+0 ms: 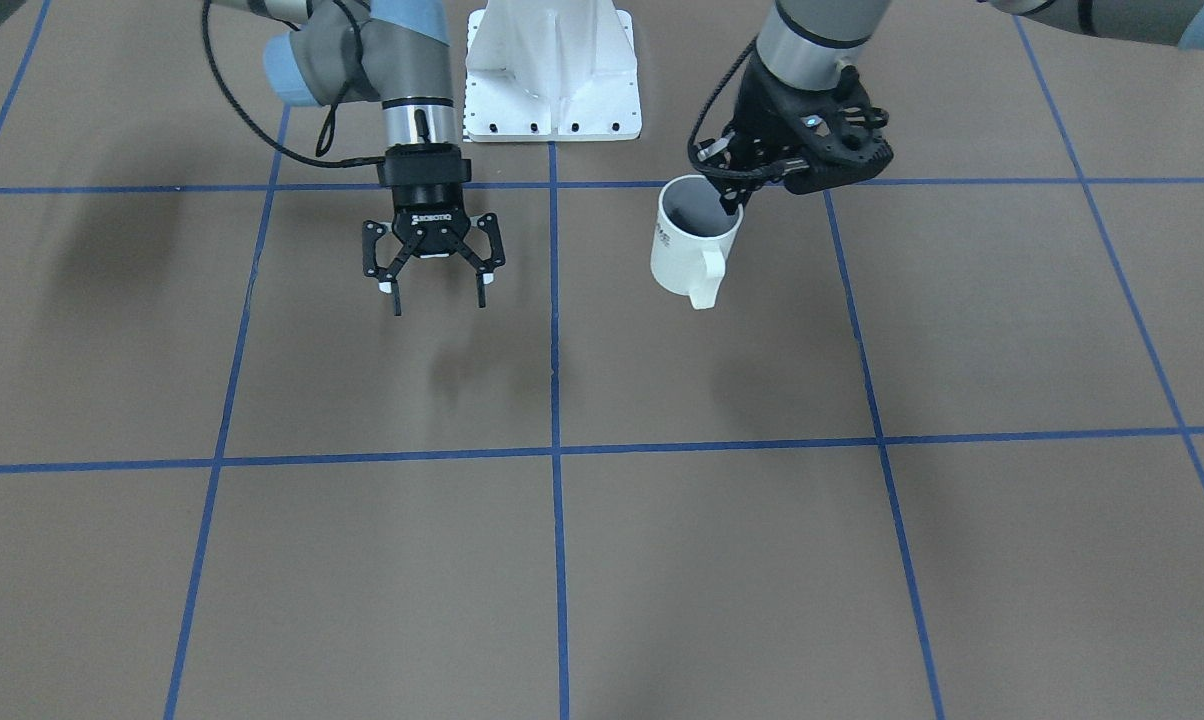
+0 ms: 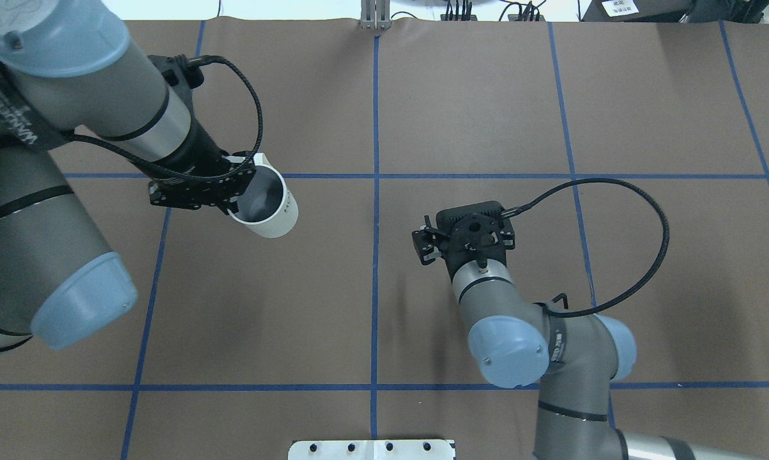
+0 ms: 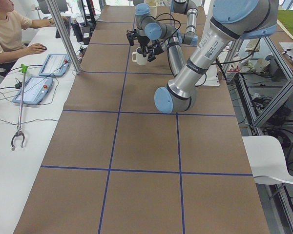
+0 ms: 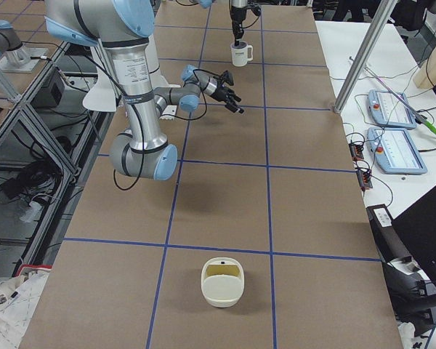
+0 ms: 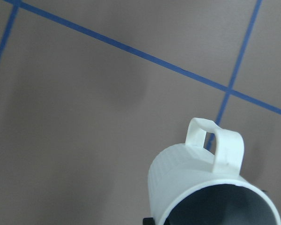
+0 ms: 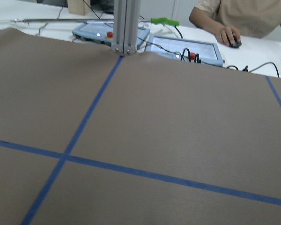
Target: Left arm hands cup to right arm to dump lemon
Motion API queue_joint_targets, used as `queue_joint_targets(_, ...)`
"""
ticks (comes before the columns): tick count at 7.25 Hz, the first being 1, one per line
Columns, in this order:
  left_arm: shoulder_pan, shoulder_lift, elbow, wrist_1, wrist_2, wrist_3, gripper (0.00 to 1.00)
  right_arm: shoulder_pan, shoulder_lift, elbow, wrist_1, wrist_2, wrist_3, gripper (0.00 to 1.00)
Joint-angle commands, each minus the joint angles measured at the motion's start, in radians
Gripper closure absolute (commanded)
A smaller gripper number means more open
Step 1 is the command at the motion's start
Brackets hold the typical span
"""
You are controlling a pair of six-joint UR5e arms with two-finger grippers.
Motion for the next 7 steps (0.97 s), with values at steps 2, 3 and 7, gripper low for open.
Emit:
queue_joint_targets(2,-0.194,0.342,-0.022,-0.110,-0.104,0.478,1.00,0.332,-0.199,0.153,0.000,0.589,-0.202,0.00)
queue_joint_targets(3,-0.232,0.427,0.013,-0.172,-0.119,0.602,1.00,0.462,-0.280,0.182,0.000,0.770,-0.291,0.00)
queue_joint_targets(7,-0.364,0.495,0.222,-0.229,-0.152,0.920,1.00,0.833,-0.542,0.194,-0.002,1.207,-0.640,0.00)
